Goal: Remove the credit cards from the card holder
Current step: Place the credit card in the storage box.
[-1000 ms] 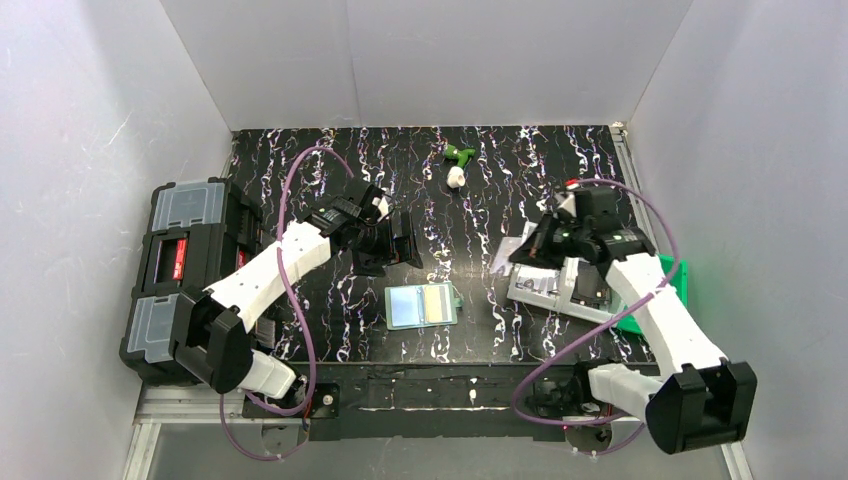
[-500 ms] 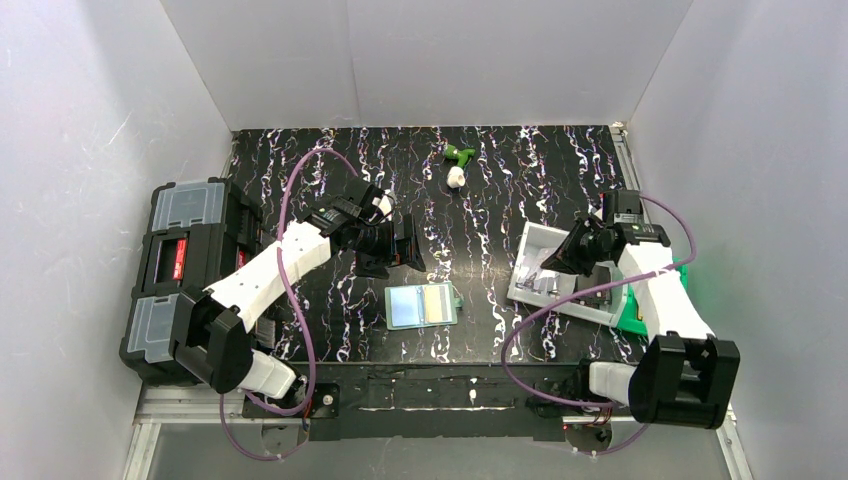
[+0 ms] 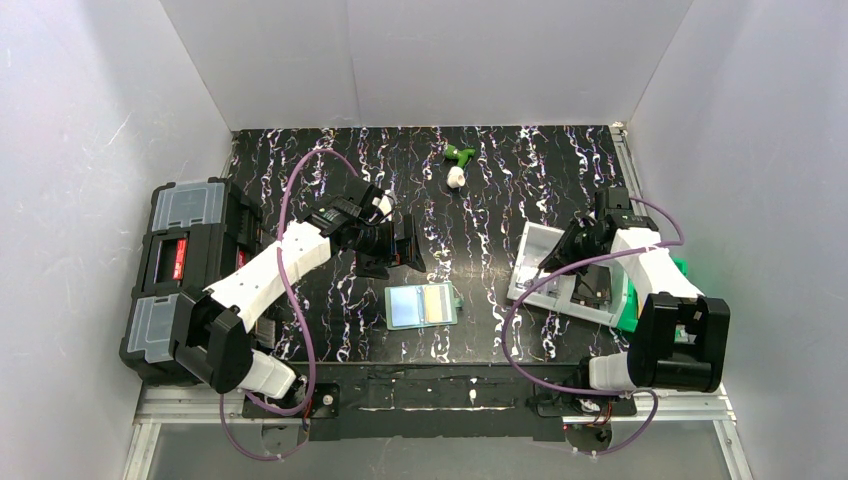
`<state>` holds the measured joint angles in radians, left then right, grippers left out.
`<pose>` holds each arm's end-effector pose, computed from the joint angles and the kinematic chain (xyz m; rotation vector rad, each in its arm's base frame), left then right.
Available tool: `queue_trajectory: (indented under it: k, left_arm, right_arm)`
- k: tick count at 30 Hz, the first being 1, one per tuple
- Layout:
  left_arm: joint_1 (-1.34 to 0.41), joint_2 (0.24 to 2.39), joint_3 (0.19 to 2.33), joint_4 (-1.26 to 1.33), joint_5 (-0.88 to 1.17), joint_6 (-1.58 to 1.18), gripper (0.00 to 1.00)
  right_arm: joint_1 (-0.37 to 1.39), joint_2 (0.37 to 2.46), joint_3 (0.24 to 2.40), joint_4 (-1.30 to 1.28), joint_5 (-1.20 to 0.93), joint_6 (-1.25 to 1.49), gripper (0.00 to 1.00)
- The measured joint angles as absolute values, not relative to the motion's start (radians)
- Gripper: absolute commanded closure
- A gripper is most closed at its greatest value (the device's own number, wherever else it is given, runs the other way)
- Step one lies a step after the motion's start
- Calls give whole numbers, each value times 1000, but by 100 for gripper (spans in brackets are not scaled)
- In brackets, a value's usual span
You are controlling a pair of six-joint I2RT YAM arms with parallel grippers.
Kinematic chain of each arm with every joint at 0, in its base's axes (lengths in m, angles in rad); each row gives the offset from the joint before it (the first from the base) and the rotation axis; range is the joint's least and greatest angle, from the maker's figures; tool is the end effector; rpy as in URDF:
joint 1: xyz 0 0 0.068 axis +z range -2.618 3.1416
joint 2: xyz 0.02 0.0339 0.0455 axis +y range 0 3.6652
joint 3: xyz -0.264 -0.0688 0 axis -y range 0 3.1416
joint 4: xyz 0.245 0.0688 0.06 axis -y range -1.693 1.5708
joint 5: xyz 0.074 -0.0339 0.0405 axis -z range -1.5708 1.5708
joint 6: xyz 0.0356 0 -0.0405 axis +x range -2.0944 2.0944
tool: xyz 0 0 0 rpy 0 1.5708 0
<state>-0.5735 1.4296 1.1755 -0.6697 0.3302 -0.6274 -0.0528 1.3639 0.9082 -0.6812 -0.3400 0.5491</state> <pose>0.2457 -0.1725 0.2854 0.0768 2.6593 -0.8684 0.2577 -0.0017 0.2203 0.7138 2.6496 0.6047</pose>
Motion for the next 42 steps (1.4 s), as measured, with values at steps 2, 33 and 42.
queue_trajectory:
  k: [2, 33, 42]
  left_arm:
    - [-574, 1430, 1176, -670, 331, -628, 2]
    - [-574, 1430, 1139, -674, 293, -651, 2]
    - [-574, 1423, 1049, -678, 237, -687, 2]
  right_arm:
    - [-53, 1370, 911, -684, -331, 549, 60]
    - [-15, 1202, 1021, -888, -201, 545, 4]
    - [342, 1215, 1075, -889, -162, 598, 6]
